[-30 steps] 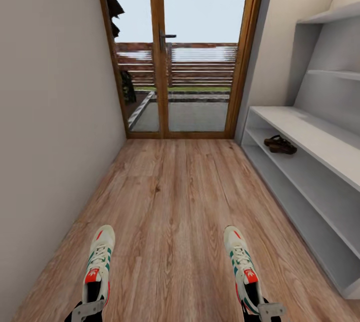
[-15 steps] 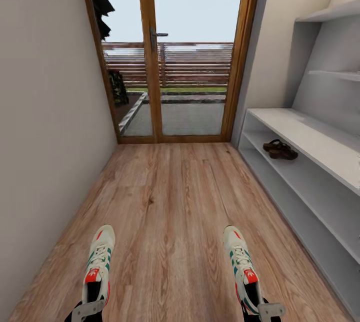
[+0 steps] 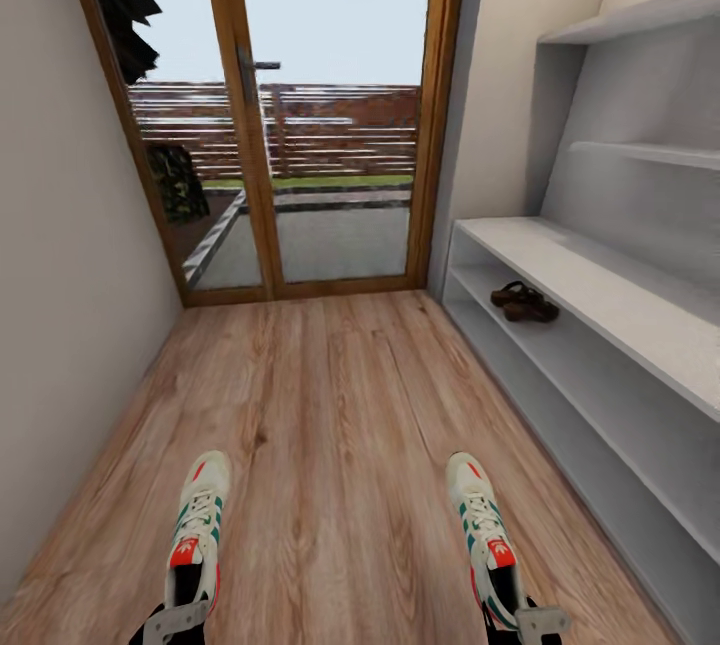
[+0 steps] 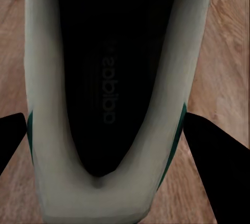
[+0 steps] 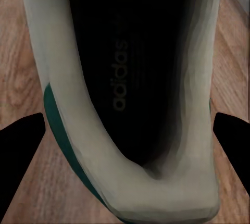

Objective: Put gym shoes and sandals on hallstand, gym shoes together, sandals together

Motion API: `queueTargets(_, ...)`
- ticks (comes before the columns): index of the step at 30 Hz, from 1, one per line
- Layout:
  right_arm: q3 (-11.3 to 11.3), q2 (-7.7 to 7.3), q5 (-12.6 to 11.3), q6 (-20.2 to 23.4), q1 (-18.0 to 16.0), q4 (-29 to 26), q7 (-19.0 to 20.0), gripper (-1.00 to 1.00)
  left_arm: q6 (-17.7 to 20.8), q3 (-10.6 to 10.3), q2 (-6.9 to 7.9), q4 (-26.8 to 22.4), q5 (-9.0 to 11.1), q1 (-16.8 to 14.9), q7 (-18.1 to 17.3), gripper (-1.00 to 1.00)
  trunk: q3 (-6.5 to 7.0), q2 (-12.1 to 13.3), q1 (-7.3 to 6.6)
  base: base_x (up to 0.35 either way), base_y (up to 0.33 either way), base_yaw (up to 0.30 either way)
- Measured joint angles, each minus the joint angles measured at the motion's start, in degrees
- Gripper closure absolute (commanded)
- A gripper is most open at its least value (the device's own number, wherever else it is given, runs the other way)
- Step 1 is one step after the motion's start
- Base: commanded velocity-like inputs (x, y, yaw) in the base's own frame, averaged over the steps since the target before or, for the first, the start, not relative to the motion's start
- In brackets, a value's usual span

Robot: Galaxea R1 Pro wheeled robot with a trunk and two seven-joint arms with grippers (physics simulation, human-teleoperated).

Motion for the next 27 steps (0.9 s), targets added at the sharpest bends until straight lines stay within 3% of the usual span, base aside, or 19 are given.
queueTargets(17,0.0,0.07,0.0,0.0,0.0,0.0,0.0,1.0,0.0,0.0,0.0,0.0,0.0,0.0,0.0,1.0,0.0,0.0,0.0,0.339,0.002,-0.03)
queueTargets(27,0.0,0.07,0.0,0.0,0.0,0.0,0.0,1.0,0.0,0.0,0.0,0.0,0.1,0.0,0.0,1.0,0.0,0.0,0.0,0.337,0.071,-0.212)
